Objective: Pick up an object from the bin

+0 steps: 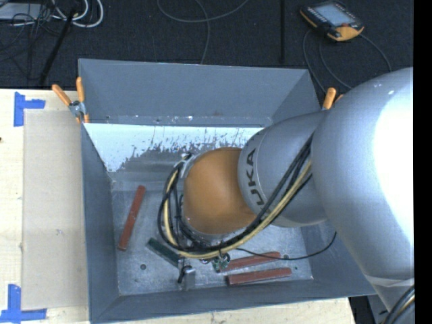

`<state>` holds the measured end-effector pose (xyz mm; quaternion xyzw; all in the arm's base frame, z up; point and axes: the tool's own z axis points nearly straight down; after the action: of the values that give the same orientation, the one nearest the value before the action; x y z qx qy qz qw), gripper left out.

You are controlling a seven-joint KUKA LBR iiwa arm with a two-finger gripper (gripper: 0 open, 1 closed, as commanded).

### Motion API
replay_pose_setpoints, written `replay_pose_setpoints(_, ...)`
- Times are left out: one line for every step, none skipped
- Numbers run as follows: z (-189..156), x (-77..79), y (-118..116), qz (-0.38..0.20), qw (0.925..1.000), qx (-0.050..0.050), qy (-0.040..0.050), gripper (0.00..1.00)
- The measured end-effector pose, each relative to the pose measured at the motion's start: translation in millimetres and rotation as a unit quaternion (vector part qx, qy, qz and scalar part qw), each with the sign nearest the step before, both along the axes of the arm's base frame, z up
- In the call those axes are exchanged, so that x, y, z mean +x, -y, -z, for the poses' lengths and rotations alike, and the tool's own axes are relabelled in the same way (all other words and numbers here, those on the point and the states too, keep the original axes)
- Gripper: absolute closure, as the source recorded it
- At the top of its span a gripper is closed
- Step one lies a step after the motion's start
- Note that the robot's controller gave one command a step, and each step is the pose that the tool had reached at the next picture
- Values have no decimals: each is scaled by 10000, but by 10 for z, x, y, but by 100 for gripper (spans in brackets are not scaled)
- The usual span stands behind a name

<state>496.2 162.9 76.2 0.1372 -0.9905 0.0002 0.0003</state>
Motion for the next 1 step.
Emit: replay_pose_setpoints(-76, -246, 23, -399, 9992, -1, -14, 100)
